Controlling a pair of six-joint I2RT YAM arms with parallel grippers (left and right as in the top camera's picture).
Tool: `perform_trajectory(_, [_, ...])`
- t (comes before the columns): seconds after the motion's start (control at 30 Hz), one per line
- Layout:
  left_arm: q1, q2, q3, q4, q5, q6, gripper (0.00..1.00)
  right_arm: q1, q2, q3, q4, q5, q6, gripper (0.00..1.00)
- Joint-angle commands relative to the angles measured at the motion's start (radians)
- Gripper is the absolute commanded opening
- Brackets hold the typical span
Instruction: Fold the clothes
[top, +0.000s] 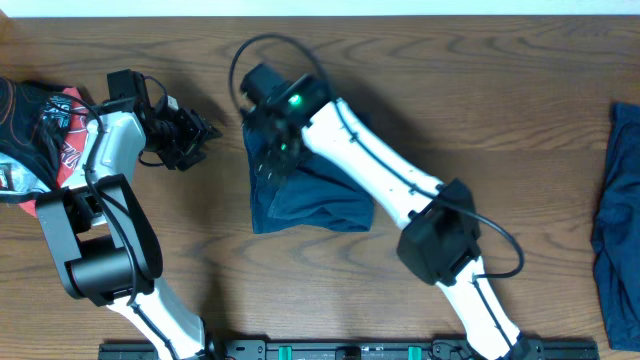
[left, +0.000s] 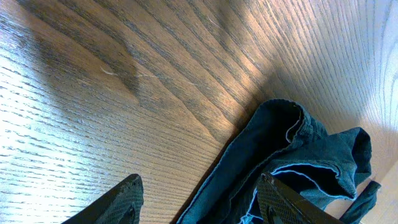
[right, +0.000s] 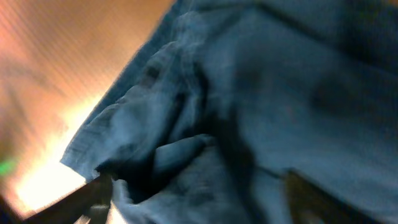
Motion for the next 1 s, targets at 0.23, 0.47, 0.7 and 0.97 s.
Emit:
perform_trajectory(0.23, [0.005, -0.009, 0.023, -0.005, -0.014, 0.018, 0.61, -0.096, 0.155, 0.009, 0.093, -0.08, -0.004, 0.83])
perform_trajectory(0.47, [0.005, -0.009, 0.023, -0.027, -0.014, 0.018, 0.61, -0.097, 0.186, 0.009, 0.257, -0.063, 0.044, 0.68])
perform_trajectory(0.7, [0.003, -0.009, 0.023, -0.067, -0.014, 0.021, 0.61, -0.101, 0.186, 0.009, 0.467, -0.018, 0.147, 0.86])
perform_trajectory(0.97, [0.003, -0.009, 0.016, -0.09, -0.015, 0.091, 0.67, -0.129, 0.159, 0.122, 0.328, 0.054, 0.144, 0.99])
